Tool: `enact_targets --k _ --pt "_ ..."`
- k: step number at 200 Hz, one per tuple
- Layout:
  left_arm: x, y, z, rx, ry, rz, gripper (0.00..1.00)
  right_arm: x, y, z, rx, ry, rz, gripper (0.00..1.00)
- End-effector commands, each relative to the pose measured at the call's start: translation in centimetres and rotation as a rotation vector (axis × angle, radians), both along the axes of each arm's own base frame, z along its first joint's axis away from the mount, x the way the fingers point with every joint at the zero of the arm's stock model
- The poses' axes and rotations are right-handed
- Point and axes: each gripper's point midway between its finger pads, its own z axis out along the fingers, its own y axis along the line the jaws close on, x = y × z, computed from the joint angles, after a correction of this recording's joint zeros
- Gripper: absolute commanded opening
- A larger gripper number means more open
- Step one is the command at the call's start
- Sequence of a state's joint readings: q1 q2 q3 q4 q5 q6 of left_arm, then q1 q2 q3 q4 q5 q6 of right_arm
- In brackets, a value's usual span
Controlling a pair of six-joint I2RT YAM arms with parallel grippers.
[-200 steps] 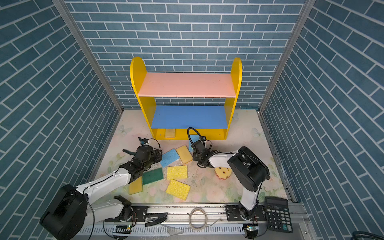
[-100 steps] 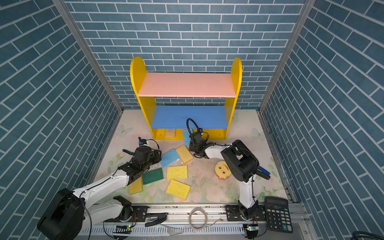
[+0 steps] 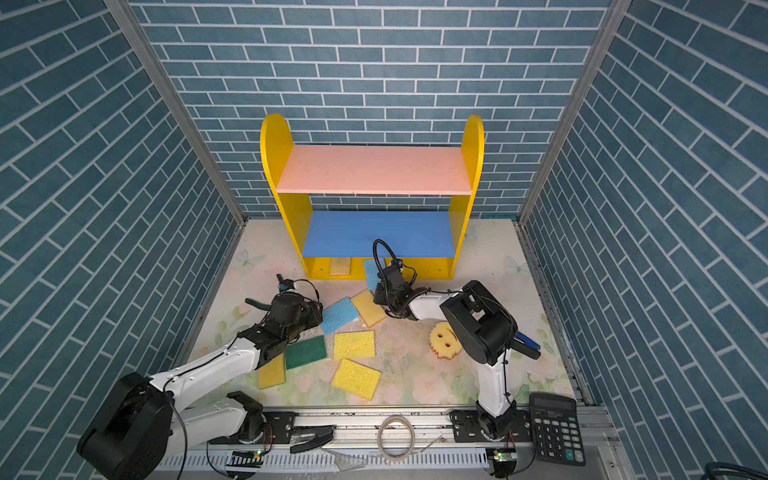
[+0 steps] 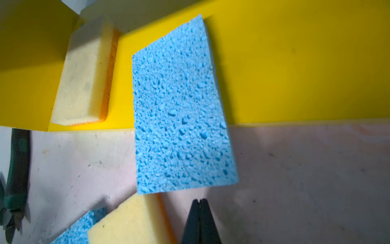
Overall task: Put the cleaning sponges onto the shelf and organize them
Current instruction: 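Carry the blue sponge with the right gripper to the shelf's front board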
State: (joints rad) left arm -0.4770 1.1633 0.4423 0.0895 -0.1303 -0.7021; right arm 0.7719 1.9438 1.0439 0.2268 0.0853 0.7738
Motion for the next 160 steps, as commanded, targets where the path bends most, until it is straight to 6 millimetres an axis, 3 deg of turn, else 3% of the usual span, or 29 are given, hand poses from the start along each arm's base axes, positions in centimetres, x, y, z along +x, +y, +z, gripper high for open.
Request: enact_targets --k 1,64,95,128,160 --pt "0.2 0.1 -0.3 0.007 0.003 -0.003 0.54 -0.5 0.5 -0.6 0.021 0.018 -0.002 0.00" --pt "-0.1 0.4 -0.4 0.024 0.013 -0.007 0.54 2.2 2.0 -0.2 -0.059 -0.035 0.041 0.00" --pt "-0.3 0.8 -0.5 0.029 0.013 0.004 0.54 3.2 1.5 -0.4 -0.047 -0.045 0.014 0.00" --pt "-0.1 0.7 -0.3 0.025 0.013 0.001 0.54 2.9 1.7 0.1 0.010 -0.058 0.013 0.00" --pt "0.0 0.1 -0.4 0.004 0.010 -0.020 0.50 1.0 0.8 0.7 0.096 -0.027 -0.012 0.00"
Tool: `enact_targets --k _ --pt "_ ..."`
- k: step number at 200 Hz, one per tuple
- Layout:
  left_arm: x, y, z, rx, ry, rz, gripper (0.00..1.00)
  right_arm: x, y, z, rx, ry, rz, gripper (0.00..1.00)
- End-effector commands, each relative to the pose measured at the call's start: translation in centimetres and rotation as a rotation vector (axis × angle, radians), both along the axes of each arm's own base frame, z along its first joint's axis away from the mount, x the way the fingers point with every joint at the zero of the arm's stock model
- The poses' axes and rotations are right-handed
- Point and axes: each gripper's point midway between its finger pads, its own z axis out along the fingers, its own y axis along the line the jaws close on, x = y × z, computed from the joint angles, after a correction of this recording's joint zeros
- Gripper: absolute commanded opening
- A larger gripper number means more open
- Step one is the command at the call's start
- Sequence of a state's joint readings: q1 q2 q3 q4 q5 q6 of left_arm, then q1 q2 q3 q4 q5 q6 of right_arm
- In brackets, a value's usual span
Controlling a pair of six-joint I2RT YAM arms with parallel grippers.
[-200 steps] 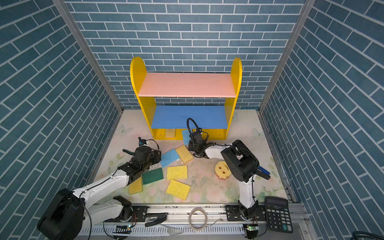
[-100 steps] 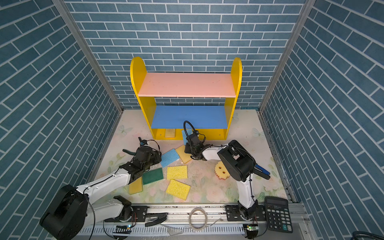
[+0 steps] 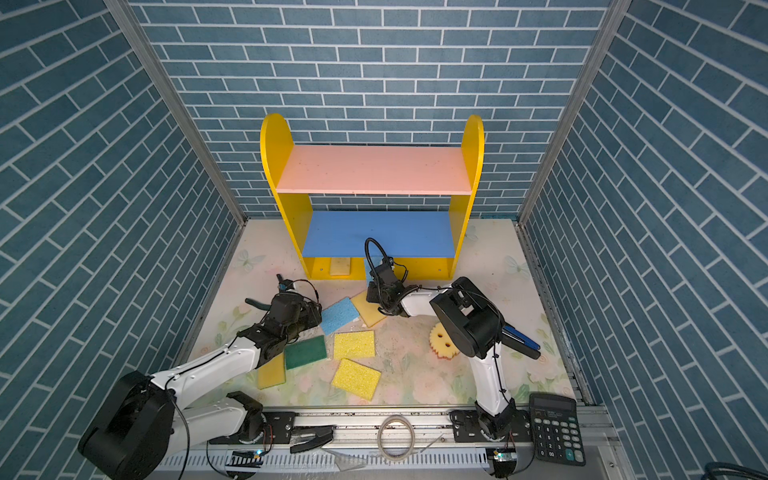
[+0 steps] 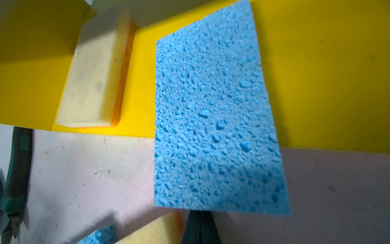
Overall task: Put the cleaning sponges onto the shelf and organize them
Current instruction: 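Carry the blue sponge with the right gripper to the shelf's front board, then stand the blue sponge upright beside the yellow sponge and open the right gripper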
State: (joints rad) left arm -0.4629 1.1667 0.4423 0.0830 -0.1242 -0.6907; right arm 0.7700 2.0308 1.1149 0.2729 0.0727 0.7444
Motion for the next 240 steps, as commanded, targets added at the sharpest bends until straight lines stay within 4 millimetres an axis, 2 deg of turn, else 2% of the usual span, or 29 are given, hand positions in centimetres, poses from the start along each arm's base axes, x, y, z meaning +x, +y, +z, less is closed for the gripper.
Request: enact_targets --k 1,34,56,105,163,210,240 --pt "0.0 -0.3 -0.1 -0.006 0.002 -0.022 0.50 -0.7 -1.0 1.4 0.089 0.006 -0.039 0.00" --pt "0.4 -1.7 -0.4 -0.064 0.001 -0.063 0.29 -3.8 -3.0 1.7 0.193 0.070 -0.087 0.00" --pt "0.7 -2.0 -0.4 -0.085 -0.005 -0.058 0.20 -4.8 -3.5 1.4 0.288 0.126 -0.124 0.00" --pt "0.6 -2.2 -0.4 -0.097 0.006 -0.062 0.18 -4.1 -3.1 -1.1 0.517 0.257 -0.213 0.00" --pt "0.0 -1.1 -0.1 -0.062 0.000 -0.040 0.19 -3.2 -2.6 -4.0 0.524 0.309 -0.275 0.00" --pt "0.0 -1.2 -0.6 -0.072 0.009 -0.037 0.19 -1.9 -1.8 -4.8 0.532 0.297 -0.287 0.00" --pt "0.0 -1.3 -0.8 -0.070 0.015 -0.041 0.18 -1.0 -2.1 -5.5 0.512 0.263 -0.315 0.00"
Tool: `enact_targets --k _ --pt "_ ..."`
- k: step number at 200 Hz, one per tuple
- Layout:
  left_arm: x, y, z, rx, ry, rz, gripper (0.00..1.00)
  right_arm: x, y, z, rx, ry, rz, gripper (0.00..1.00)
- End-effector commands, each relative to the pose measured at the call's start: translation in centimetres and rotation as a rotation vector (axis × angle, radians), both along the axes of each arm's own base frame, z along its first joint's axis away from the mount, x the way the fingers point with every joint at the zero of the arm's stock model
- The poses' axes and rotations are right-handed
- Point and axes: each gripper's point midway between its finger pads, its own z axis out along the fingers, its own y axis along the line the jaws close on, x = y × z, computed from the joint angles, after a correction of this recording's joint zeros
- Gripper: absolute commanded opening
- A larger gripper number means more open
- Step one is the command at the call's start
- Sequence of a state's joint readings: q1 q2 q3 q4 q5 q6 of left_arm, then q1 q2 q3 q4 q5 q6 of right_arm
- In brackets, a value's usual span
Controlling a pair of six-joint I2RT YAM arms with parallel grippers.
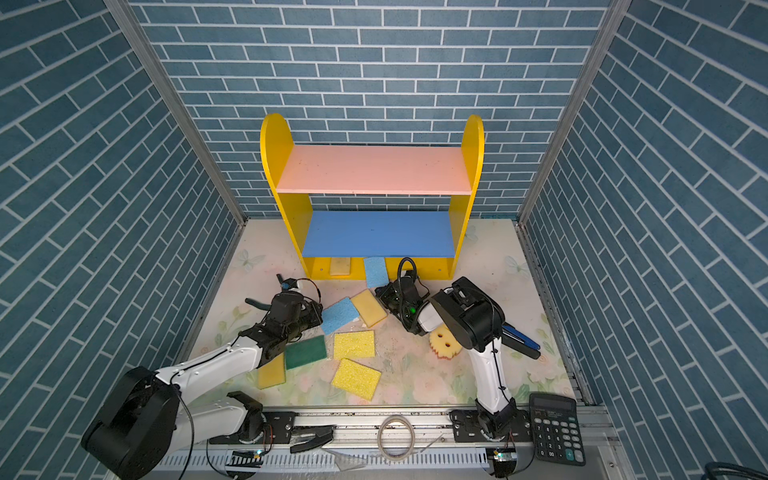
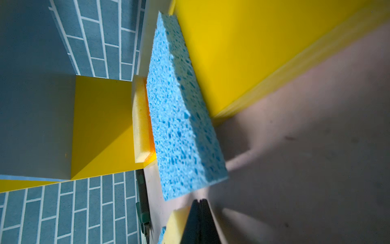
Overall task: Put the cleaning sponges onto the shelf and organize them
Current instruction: 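Stand the blue sponge upright beside the yellow sponge and open the right gripper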
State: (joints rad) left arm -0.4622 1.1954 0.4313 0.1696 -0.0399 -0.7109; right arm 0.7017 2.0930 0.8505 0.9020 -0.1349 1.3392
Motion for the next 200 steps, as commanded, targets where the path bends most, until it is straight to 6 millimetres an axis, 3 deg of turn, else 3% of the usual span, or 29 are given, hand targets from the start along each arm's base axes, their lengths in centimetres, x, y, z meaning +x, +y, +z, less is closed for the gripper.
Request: enact_targets --k 1,17,21,79,200 --pt "-0.4 0.4 -1.0 0.015 0.028 0.008 0.19 -0.4 -1.7 -5.5 -0.122 0.090 -0.052 0.00" --pt "-0.4 0.4 -1.1 0.019 0.032 0.004 0.18 0.2 -1.6 -5.2 -0.122 0.076 -0.068 0.00" --pt "-0.3 0.4 -1.0 0.018 0.030 0.003 0.18 -0.1 -1.9 -6.6 -0.142 0.095 -0.069 0.00" --pt "-0.6 0.6 -1.1 0.033 0.036 -0.002 0.18 0.7 -1.6 -8.8 -0.177 0.116 -0.090 0.00" --pt "-0.9 0.8 -1.1 0.037 0.045 0.002 0.18 1.0 -1.7 -10.1 -0.171 0.131 -0.122 0.00"
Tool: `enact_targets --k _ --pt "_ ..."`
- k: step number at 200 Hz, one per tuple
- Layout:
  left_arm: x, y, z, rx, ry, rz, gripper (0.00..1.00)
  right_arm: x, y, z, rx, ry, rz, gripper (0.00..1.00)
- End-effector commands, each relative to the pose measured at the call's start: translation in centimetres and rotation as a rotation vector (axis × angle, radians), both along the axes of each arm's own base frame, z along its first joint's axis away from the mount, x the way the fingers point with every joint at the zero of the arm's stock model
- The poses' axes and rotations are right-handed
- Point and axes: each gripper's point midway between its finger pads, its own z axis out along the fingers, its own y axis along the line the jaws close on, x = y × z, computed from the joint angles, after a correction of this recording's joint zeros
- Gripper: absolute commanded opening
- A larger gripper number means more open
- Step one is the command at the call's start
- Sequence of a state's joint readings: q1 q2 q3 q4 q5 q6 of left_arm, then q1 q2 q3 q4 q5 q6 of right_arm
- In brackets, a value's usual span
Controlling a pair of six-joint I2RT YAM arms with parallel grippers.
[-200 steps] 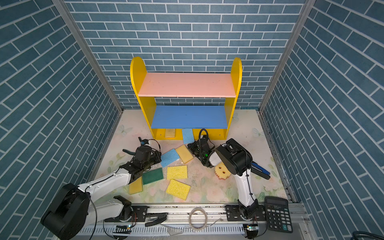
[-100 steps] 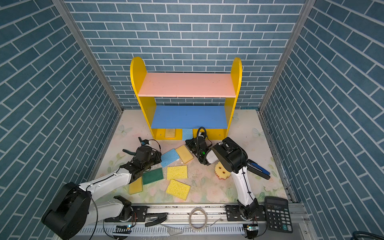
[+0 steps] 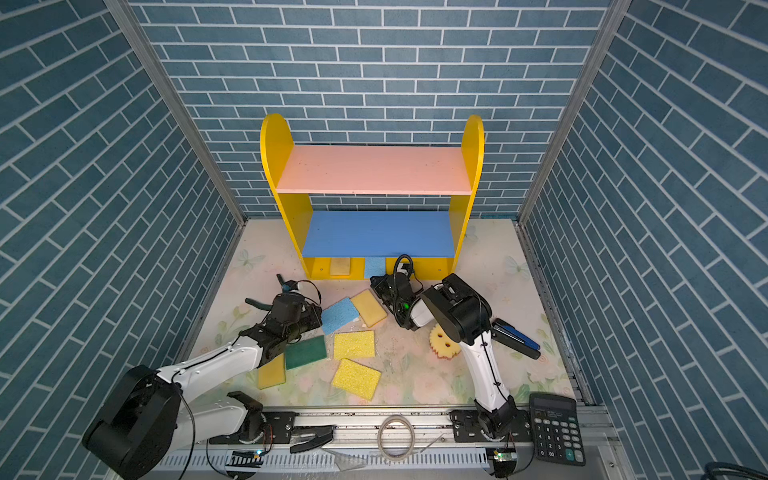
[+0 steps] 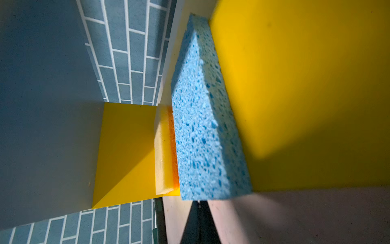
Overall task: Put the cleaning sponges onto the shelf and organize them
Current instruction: 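Stand the blue sponge upright beside the yellow sponge and open the right gripper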
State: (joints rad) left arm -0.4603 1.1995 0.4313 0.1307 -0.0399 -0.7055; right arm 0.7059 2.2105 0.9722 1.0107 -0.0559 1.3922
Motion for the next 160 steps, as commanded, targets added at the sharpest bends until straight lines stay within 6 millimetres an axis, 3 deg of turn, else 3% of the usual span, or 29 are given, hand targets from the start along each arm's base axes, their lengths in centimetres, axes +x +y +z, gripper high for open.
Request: enact_targets --k 1,160 --pt "-0.32 0.43 -0.20 0.014 0.007 0.003 0.18 -2.68 -3.28 -11.05 -0.246 0.213 -0.033 0.00" --pt "-0.21 0.36 -0.45 0.015 0.012 0.001 0.19 -3.42 -3.40 -11.16 -0.284 0.223 -0.008 0.00"
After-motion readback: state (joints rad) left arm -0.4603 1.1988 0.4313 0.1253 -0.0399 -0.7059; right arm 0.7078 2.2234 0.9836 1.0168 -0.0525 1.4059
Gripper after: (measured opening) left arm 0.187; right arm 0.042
